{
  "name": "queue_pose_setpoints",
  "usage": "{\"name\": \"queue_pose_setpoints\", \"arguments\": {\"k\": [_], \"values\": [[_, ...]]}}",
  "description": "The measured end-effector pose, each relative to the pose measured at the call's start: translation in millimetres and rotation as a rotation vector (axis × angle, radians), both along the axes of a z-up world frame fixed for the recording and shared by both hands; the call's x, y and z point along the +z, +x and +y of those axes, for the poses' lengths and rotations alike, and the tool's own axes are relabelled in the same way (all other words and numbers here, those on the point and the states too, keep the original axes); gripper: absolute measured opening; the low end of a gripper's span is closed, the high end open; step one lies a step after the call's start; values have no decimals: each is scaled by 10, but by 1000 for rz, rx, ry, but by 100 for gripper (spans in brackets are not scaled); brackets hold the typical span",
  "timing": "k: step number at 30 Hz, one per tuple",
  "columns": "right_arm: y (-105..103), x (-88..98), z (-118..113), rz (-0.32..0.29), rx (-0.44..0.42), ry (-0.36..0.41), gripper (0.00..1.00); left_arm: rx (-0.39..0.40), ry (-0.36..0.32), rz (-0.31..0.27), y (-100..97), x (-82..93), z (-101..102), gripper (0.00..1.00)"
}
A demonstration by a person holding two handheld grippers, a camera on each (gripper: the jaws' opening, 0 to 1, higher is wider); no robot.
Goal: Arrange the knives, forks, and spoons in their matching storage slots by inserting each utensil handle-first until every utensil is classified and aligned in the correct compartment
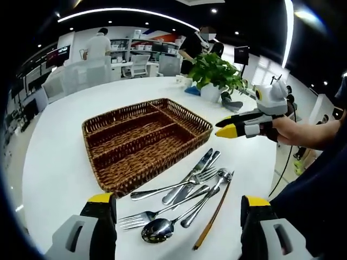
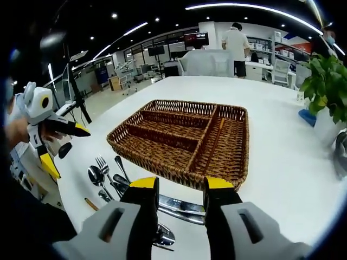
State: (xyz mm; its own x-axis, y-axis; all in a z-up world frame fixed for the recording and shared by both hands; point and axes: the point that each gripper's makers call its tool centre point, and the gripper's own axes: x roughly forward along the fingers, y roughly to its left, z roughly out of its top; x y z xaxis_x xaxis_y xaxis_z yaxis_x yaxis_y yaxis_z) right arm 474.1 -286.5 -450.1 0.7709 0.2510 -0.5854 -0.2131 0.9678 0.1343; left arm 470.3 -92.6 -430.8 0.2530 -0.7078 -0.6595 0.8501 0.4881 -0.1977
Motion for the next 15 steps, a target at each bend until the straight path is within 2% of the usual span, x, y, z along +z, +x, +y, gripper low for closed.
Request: {"name": "queue_pose_setpoints", "arguments": {"k": [7, 15], "values": [[-135, -182, 115, 56, 15, 43, 32, 2, -6, 3, -12, -18, -33, 100], [-261, -409, 246, 135, 1, 155, 29, 20, -19, 8, -6, 1, -5, 100]]}}
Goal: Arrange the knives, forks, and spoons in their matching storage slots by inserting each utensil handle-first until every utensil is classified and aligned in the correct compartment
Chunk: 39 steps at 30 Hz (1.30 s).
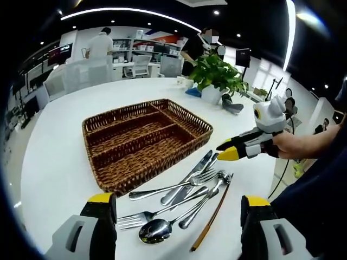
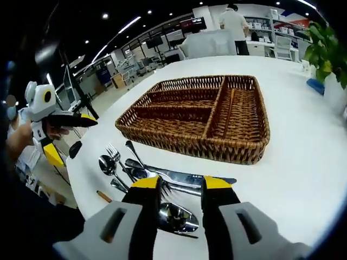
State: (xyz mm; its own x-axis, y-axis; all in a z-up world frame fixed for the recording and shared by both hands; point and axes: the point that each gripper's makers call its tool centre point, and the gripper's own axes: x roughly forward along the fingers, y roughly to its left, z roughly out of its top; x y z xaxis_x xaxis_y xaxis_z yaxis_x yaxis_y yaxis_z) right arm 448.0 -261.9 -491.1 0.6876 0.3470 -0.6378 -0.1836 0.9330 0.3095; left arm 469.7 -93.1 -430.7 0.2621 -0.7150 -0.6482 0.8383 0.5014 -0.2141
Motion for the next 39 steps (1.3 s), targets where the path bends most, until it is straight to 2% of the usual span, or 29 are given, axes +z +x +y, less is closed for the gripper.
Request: {"name": "queue_pose_setpoints", "arguments": {"k": [4, 8, 11, 15, 20, 23, 28, 33, 36, 39], "values": [[-34, -100, 41, 34, -18, 64, 26, 14, -4, 1, 2, 1, 37, 100], [-67, -182, 148, 79, -18, 159, 23, 24, -5, 5, -23, -8, 69, 100], [-78, -237, 194, 109, -9, 186, 23, 30, -4, 8, -39, -15, 81, 100], [-51, -253, 246, 122, 0, 224, 23, 38, -5, 14, -63, -27, 102, 100], [-14, -279, 380, 174, 42, 315, 21, 46, -1, 19, -93, -39, 135, 100], [-4, -310, 417, 190, 74, 324, 18, 50, -1, 21, -101, -37, 155, 100], [-13, -342, 435, 215, 81, 346, 13, 60, 3, 22, -87, -46, 189, 100], [-35, -365, 438, 225, 86, 354, 5, 63, 7, 24, -80, -49, 200, 100], [-42, -368, 447, 234, 88, 369, 4, 64, 10, 25, -74, -61, 203, 100], [-30, -383, 467, 249, 91, 388, 9, 63, 9, 26, -68, -65, 195, 100]]}}
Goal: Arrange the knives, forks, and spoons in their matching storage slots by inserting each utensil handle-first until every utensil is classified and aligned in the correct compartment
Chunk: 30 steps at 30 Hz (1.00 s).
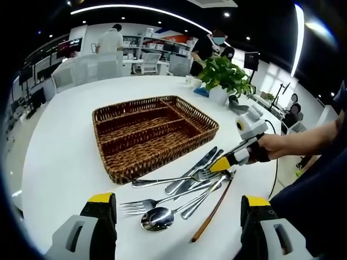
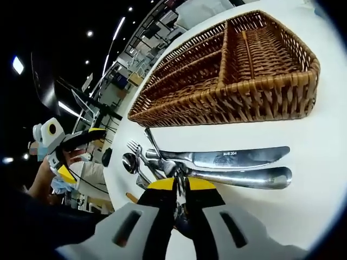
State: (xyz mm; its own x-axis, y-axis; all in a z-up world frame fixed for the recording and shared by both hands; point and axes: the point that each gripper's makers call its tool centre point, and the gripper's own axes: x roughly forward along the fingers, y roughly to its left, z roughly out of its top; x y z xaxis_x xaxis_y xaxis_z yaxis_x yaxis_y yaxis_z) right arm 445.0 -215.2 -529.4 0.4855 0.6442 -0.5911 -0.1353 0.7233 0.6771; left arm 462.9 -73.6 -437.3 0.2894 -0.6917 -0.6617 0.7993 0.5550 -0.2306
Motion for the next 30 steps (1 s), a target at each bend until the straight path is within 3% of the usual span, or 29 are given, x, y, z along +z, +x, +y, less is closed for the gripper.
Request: {"name": "queue_pose_setpoints", "arguments": {"k": [7, 16, 24, 30], "values": [[-29, -32, 77, 42, 66, 24, 8, 3, -5, 0, 24, 0, -16, 100], [-21, -14, 82, 68, 64, 65, 1, 13, -4, 2, 44, -1, -15, 100], [-45, 41, 84, 46, 87, 76, 0, 10, -2, 1, 55, -9, -25, 100], [-59, 105, 79, -7, 133, 47, 0, 7, -5, -2, 51, -6, -39, 100]]}}
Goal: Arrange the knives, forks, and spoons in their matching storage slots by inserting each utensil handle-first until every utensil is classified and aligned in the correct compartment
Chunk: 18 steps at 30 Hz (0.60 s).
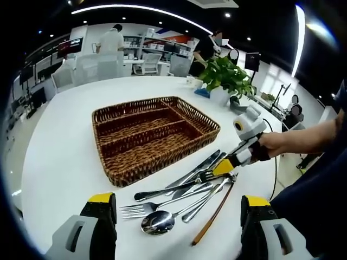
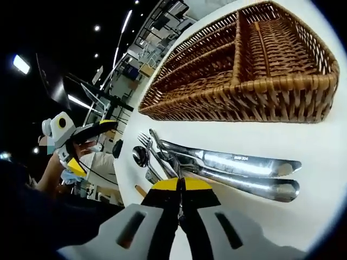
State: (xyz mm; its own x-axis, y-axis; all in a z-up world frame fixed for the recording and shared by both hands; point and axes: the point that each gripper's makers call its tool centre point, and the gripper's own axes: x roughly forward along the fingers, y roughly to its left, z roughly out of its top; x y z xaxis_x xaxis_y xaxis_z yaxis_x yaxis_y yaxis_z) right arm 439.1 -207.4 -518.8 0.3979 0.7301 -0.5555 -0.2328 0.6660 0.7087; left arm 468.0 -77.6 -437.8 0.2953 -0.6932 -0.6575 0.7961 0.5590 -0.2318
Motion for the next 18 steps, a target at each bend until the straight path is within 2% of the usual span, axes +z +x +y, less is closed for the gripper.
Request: {"name": "queue_pose_setpoints", "arguments": {"k": [5, 18], "values": [[-36, 29, 6, -21, 31, -9, 0, -3, -1, -6, -10, 10, -3, 100], [44, 241, -7, -105, 24, -7, 0, -13, -4, -14, -23, 44, -7, 100]]}}
